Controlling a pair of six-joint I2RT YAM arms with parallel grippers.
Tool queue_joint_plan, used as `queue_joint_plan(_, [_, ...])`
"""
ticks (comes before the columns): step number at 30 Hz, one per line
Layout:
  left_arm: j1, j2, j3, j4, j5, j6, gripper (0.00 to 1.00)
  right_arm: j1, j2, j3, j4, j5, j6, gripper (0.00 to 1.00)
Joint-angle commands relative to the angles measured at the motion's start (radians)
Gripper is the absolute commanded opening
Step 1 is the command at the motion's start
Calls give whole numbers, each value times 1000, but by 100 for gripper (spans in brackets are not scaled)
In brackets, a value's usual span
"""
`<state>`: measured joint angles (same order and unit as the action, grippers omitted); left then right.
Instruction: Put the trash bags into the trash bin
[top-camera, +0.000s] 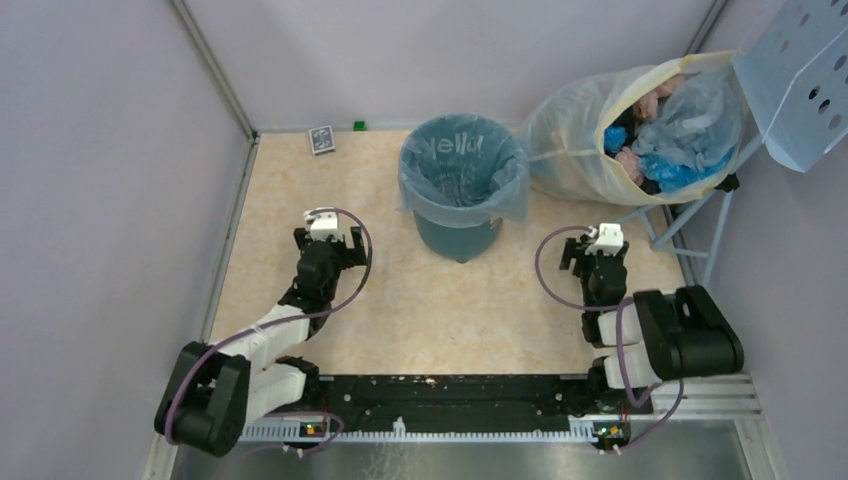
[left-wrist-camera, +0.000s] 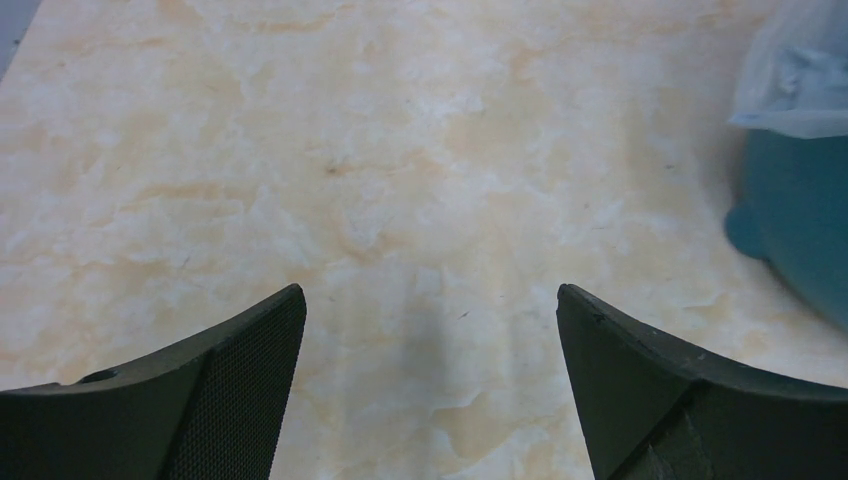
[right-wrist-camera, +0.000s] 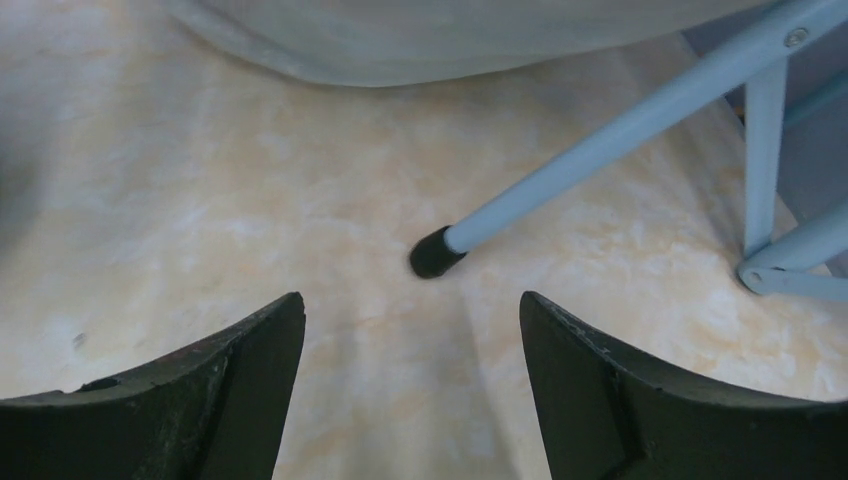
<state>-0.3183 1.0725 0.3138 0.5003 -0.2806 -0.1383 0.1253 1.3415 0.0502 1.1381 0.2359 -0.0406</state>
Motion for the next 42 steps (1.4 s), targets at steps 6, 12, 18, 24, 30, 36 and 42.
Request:
queue_joint_plan(6, [145, 212, -85, 443, 43, 99, 99, -79, 102, 118, 87, 16, 92, 89])
queue_joint_plan(12, [228, 374, -20, 523, 183, 202, 99, -78, 113, 136, 73, -24, 72, 90])
queue_joint_plan(18, [252, 484, 2, 595, 264, 206, 99, -79, 116, 134, 77, -24, 70, 90])
queue_joint_plan(24, [252, 500, -48, 696, 309, 232, 99, -78, 115, 134, 78, -23, 70, 91])
queue_joint_plan(30, [252, 494, -33, 655, 308, 222, 99, -78, 115, 133, 78, -24, 71, 91])
queue_joint_plan(36, [252, 494, -33, 655, 308, 224, 99, -78, 115, 134, 79, -23, 70, 91])
queue_joint_plan(42, [252, 495, -32, 653, 309, 224, 99, -78, 116, 134, 79, -23, 70, 91])
